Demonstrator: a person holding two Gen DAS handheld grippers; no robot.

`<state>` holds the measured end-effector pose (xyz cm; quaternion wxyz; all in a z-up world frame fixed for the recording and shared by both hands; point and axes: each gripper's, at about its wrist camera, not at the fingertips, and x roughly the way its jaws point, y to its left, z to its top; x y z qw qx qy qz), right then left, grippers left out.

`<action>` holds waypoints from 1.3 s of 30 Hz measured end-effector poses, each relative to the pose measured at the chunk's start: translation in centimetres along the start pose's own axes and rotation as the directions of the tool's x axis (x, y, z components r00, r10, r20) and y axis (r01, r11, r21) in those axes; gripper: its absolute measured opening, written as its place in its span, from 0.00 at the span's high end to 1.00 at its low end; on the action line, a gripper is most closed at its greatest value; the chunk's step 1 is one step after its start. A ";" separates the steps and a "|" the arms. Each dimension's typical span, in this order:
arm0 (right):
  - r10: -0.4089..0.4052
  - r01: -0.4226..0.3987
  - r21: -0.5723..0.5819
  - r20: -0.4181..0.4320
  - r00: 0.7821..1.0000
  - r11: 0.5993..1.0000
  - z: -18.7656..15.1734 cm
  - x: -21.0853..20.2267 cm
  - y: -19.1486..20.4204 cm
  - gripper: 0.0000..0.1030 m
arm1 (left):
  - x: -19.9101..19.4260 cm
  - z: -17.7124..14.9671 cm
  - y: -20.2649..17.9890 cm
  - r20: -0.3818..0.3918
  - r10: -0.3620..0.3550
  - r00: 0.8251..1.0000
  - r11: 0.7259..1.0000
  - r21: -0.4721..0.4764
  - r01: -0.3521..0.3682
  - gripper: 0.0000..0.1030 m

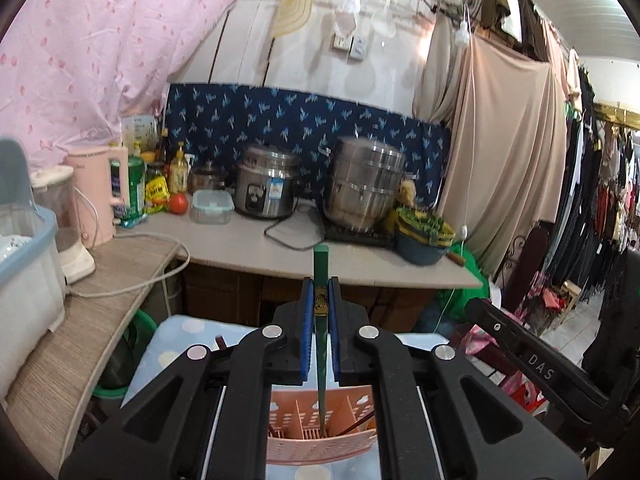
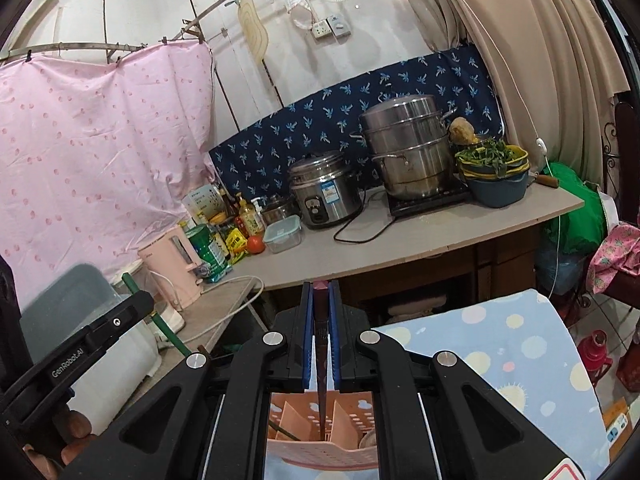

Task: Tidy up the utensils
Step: 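Lower the chopsticks into the basket and open the right then left tool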

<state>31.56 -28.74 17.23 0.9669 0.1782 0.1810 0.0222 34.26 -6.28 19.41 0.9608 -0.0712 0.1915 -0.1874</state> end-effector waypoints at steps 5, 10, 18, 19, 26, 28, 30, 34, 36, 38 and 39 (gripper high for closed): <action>0.003 -0.003 -0.001 -0.054 0.999 1.000 -1.8 1.3 -0.5 0.93 | 1.9 -2.1 0.2 -0.056 0.015 0.998 1.000 0.007 -0.015 0.93; -0.007 0.006 -0.025 -0.066 0.998 1.000 -2.6 1.5 -0.4 0.89 | 2.1 -2.9 0.2 -0.072 0.029 0.997 0.999 0.019 -0.027 0.93; -0.017 0.015 -0.037 -0.052 0.999 0.999 -3.0 -0.7 -0.5 0.72 | 0.8 -3.5 0.5 -0.064 0.076 0.995 0.997 0.025 -0.074 0.65; -0.017 0.015 -0.038 -0.051 0.999 0.999 -3.0 -1.1 -0.4 0.71 | 0.5 -3.6 0.5 -0.063 0.081 0.995 0.997 0.026 -0.079 0.61; 0.004 -0.005 -0.029 -0.055 0.998 1.000 -4.2 -4.6 -0.2 0.63 | -2.9 -3.8 0.5 -0.045 0.084 0.995 0.996 0.034 -0.083 0.44; 0.014 -0.015 -0.026 -0.067 0.998 1.000 -4.9 -5.8 -0.1 0.62 | -4.1 -4.3 0.5 -0.054 0.081 0.995 0.996 0.039 -0.079 0.44; 0.021 -0.023 -0.024 -0.080 0.997 0.999 -5.8 -7.1 -0.1 0.60 | -5.2 -4.8 0.6 -0.068 0.087 0.994 0.995 0.044 -0.084 0.43; 0.017 -0.020 -0.028 -0.111 0.994 0.999 -8.2 -9.7 0.0 0.55 | -7.5 -7.3 0.5 -0.100 0.115 0.988 0.991 0.084 -0.107 0.43; 0.002 -0.006 -0.036 -0.132 0.991 0.999 -9.9 -10.9 0.0 0.54 | -8.7 -8.8 0.5 -0.100 0.150 0.984 0.983 0.121 -0.137 0.43; -0.026 0.018 -0.049 -0.159 0.987 0.999 -11.8 -12.1 -0.2 0.54 | -9.9 -10.6 0.7 -0.109 0.170 0.979 0.977 0.144 -0.154 0.43; -0.037 0.028 -0.055 -0.173 0.984 0.998 -12.8 -12.6 -0.2 0.54 | -10.3 -11.3 0.8 -0.119 0.176 0.977 0.976 0.150 -0.157 0.43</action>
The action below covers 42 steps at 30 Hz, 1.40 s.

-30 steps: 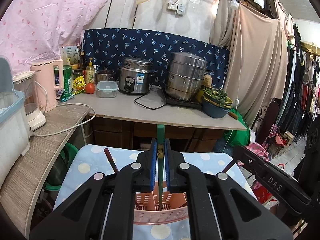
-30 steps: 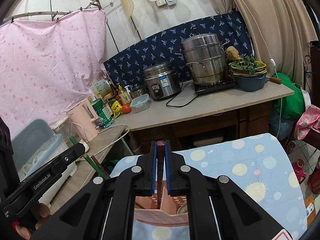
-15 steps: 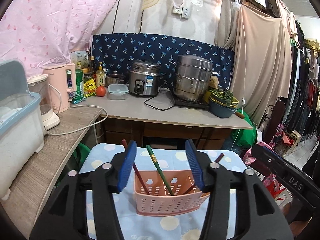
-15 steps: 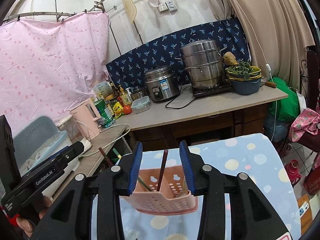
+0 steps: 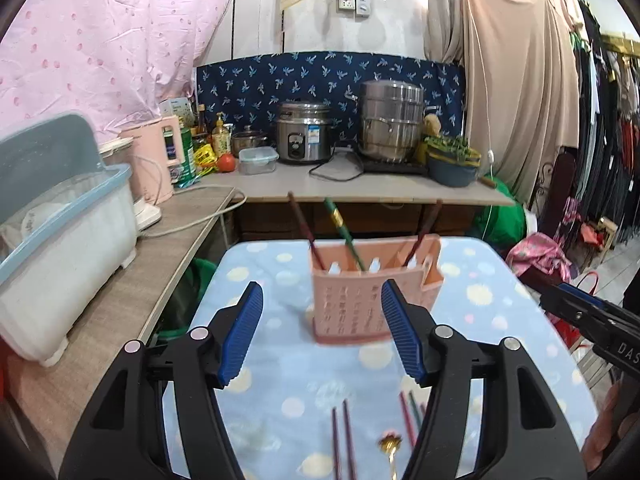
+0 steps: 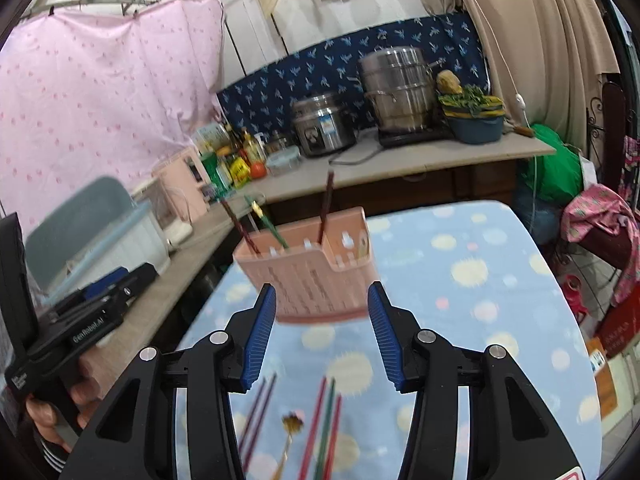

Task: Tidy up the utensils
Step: 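Lower the chopsticks into the basket and open the right then left tool, then withdraw both open tools and move them down to the remaining utensils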

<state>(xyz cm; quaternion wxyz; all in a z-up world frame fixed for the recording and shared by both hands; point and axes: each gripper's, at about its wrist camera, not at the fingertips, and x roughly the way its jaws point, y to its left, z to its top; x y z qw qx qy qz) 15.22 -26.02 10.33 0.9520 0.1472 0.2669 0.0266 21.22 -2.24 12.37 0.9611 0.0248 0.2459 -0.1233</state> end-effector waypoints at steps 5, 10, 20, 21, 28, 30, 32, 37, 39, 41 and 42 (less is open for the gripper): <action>-0.046 0.046 -0.001 -0.070 0.996 0.999 -4.9 -1.5 -0.4 0.54 | -1.5 -4.4 0.6 -0.062 -0.009 0.998 1.000 0.009 0.010 0.43; -0.089 0.085 -0.040 -0.128 0.988 0.996 -9.8 -2.9 -0.1 0.55 | -3.1 -8.8 0.8 -0.125 -0.018 0.992 1.000 0.015 0.020 0.40; -0.165 0.135 -0.171 -0.172 0.971 0.976 -18.3 -5.1 2.2 0.54 | -4.8 -16.6 0.6 -0.250 -0.027 0.968 1.000 -0.008 0.026 0.34; -0.165 0.132 -0.181 -0.182 0.969 0.975 -19.0 -5.0 2.4 0.54 | -4.9 -17.2 0.6 -0.260 -0.028 0.965 1.000 -0.013 0.026 0.34; -0.154 0.104 -0.196 -0.258 0.954 0.975 -22.7 -4.2 3.2 0.54 | -5.2 -20.4 0.1 -0.318 -0.030 0.948 1.000 -0.009 0.028 0.34; -0.157 0.103 -0.206 -0.264 0.952 0.973 -23.2 -4.0 3.4 0.54 | -5.1 -21.1 0.1 -0.336 -0.034 0.941 0.999 -0.017 0.030 0.34; -0.159 0.102 -0.215 -0.269 0.950 0.971 -23.6 -3.8 3.6 0.54 | -5.1 -21.9 0.1 -0.356 -0.040 0.934 0.999 -0.025 0.033 0.34; -0.163 0.104 -0.216 -0.279 0.946 0.971 -24.1 -3.1 3.6 0.55 | -5.0 -23.0 0.3 -0.382 -0.040 0.923 0.999 -0.026 0.033 0.34; -0.169 0.109 -0.223 -0.271 0.948 0.969 -24.2 -3.1 3.6 0.55 | -4.9 -23.4 0.3 -0.390 -0.036 0.920 0.999 -0.025 0.029 0.34; -0.179 0.116 -0.236 -0.264 0.948 0.965 -24.3 -3.1 3.7 0.55 | -4.7 -23.6 0.3 -0.395 -0.029 0.918 1.000 -0.019 0.023 0.34; -0.184 0.120 -0.244 -0.260 0.948 0.962 -24.4 -3.1 3.8 0.55 | -4.6 -23.8 0.2 -0.398 -0.022 0.917 1.000 -0.012 0.018 0.34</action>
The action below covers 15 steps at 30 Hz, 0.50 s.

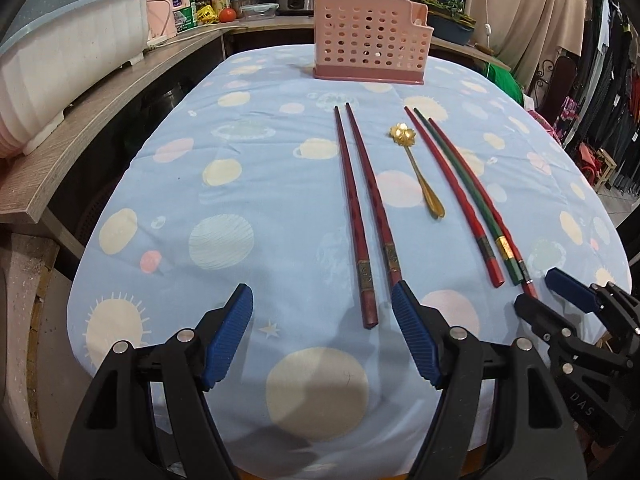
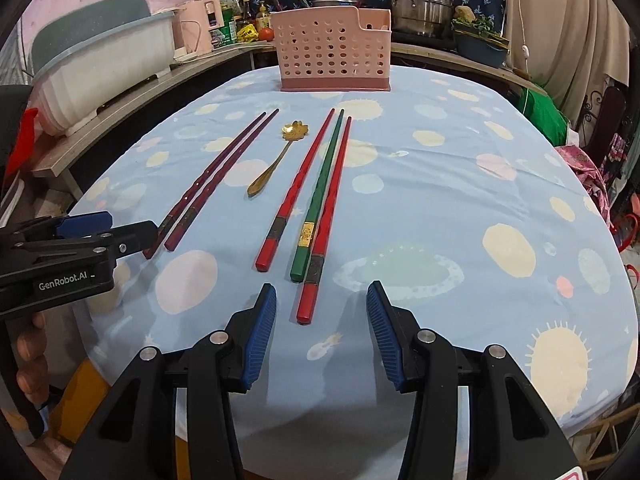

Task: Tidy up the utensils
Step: 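Withdraw both open tools and move them down to the remaining utensils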

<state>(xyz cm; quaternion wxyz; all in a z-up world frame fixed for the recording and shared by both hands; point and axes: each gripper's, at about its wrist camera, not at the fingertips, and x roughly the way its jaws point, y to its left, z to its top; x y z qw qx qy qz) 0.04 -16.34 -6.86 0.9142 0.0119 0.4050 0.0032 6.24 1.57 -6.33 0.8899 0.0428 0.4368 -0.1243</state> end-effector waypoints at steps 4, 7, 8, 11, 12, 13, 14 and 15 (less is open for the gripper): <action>-0.013 0.013 -0.008 0.006 1.000 1.000 -0.1 -0.1 -0.1 0.56 | 0.5 -0.3 0.1 -0.009 0.019 1.000 1.000 0.006 -0.019 0.34; -0.019 0.019 0.006 0.008 1.000 1.000 0.0 -0.1 -0.5 0.59 | 0.8 -0.5 0.4 -0.015 0.031 0.999 1.000 0.001 -0.031 0.34; -0.022 0.021 0.010 0.009 1.000 1.000 0.0 0.0 -0.7 0.59 | 0.9 -0.5 0.5 -0.014 0.034 0.999 0.999 0.001 -0.034 0.34; -0.029 0.029 0.021 0.011 1.000 0.999 0.0 -0.1 -1.2 0.60 | 0.9 -0.5 0.6 -0.009 0.039 0.999 0.999 0.001 -0.039 0.34; -0.032 0.032 0.025 0.012 0.999 0.999 0.0 0.0 -1.3 0.61 | 1.0 -0.5 0.7 -0.009 0.042 0.999 0.999 0.001 -0.042 0.34; -0.033 0.032 0.029 0.012 0.999 0.999 0.0 0.0 -1.4 0.61 | 1.0 -0.5 0.7 -0.007 0.043 0.999 0.999 -0.001 -0.043 0.34; -0.034 0.033 0.034 0.012 0.999 0.999 0.1 0.0 -1.6 0.61 | 1.0 -0.5 0.8 -0.006 0.044 0.999 0.999 -0.002 -0.044 0.34; -0.033 0.032 0.036 0.012 0.999 0.999 0.1 0.0 -1.7 0.62 | 1.0 -0.5 0.8 -0.005 0.045 0.999 0.999 -0.004 -0.045 0.33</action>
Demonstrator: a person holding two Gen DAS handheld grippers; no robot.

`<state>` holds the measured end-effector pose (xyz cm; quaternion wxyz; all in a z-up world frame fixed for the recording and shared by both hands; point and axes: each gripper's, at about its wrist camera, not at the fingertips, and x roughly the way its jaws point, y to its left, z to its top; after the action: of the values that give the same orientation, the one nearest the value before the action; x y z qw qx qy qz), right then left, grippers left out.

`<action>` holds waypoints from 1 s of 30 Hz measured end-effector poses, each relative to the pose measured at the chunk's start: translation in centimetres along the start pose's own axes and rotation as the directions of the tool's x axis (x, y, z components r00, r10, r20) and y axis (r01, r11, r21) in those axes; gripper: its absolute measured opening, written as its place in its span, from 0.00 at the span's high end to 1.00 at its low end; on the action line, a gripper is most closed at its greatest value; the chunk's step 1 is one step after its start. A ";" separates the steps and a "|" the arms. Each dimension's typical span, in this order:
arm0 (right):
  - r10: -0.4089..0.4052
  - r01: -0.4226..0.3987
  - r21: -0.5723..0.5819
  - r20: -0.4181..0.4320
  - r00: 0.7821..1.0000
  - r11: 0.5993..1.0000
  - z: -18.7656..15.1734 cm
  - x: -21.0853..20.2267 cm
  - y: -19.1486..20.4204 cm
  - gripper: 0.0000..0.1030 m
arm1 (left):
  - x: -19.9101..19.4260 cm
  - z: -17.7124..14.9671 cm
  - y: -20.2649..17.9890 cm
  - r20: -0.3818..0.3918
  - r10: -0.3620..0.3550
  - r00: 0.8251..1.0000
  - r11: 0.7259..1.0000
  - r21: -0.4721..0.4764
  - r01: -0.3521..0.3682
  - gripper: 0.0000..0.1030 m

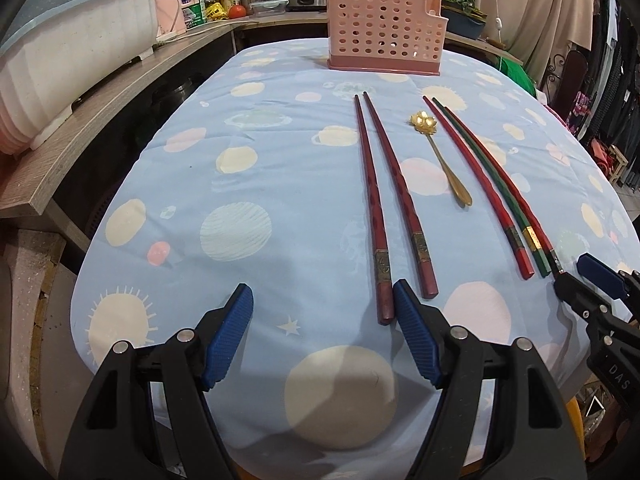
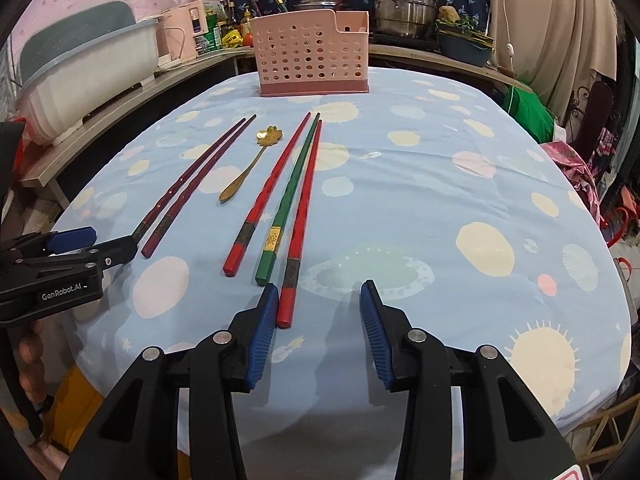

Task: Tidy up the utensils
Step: 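Withdraw both open tools and move them down to the remaining utensils, then close the left tool on a dark red chopstick while the right tool grasps a red chopstick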

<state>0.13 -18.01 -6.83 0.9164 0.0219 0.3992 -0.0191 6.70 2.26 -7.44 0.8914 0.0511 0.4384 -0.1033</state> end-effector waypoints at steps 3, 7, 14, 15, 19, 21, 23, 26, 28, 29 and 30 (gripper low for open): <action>0.000 0.000 0.004 0.002 1.000 1.000 0.2 0.2 -0.1 0.62 | 0.2 0.2 0.1 0.001 0.002 1.000 1.000 -0.005 -0.002 0.33; -0.002 0.002 0.007 0.004 1.000 1.000 0.4 0.4 -0.2 0.66 | 0.4 0.4 0.0 0.005 0.004 1.000 1.000 -0.009 -0.004 0.34; 0.001 -0.002 0.015 0.008 1.000 1.000 0.9 0.8 -0.4 0.72 | 0.6 0.7 -0.2 0.010 0.004 1.000 1.000 -0.007 -0.004 0.35; 0.003 -0.003 0.016 0.009 1.000 1.000 1.0 0.9 -0.4 0.73 | 0.6 0.8 -0.2 0.011 0.003 1.000 1.000 -0.005 -0.002 0.36; 0.007 -0.007 0.016 0.008 1.000 1.000 1.2 1.1 -0.5 0.77 | 0.6 1.0 -0.6 0.018 -0.011 1.000 1.000 0.009 0.011 0.46; 0.010 -0.010 0.016 0.008 1.000 1.000 1.3 1.2 -0.4 0.79 | 0.6 1.0 -0.7 0.019 -0.018 1.000 1.000 0.012 0.017 0.50; 0.012 -0.012 0.016 0.008 1.000 1.000 1.4 1.2 -0.4 0.80 | 0.5 1.0 -0.7 0.018 -0.024 1.000 1.000 0.013 0.024 0.59; 0.016 -0.016 0.016 0.008 1.000 1.000 1.4 1.3 -0.4 0.82 | 0.4 1.2 -0.7 0.013 -0.045 0.999 0.999 0.006 0.045 0.71; 0.020 -0.020 0.016 0.005 1.000 1.000 1.4 1.3 -0.4 0.88 | 0.4 1.1 -0.7 0.013 -0.047 0.999 0.999 0.007 0.047 0.76; 0.023 -0.023 0.017 0.004 1.000 1.000 1.4 1.3 -0.4 0.89 | 0.4 1.1 -0.7 0.014 -0.048 0.999 0.999 0.006 0.048 0.80; 0.027 -0.027 0.019 0.002 1.000 0.999 1.4 1.3 -0.4 0.90 | 0.4 1.1 -0.7 0.015 -0.051 0.999 0.999 0.004 0.051 0.83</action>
<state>2.04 -18.52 -6.81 0.9167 0.0362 0.3978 -0.0104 7.61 1.36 -7.05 0.8915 0.0409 0.4328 -0.1273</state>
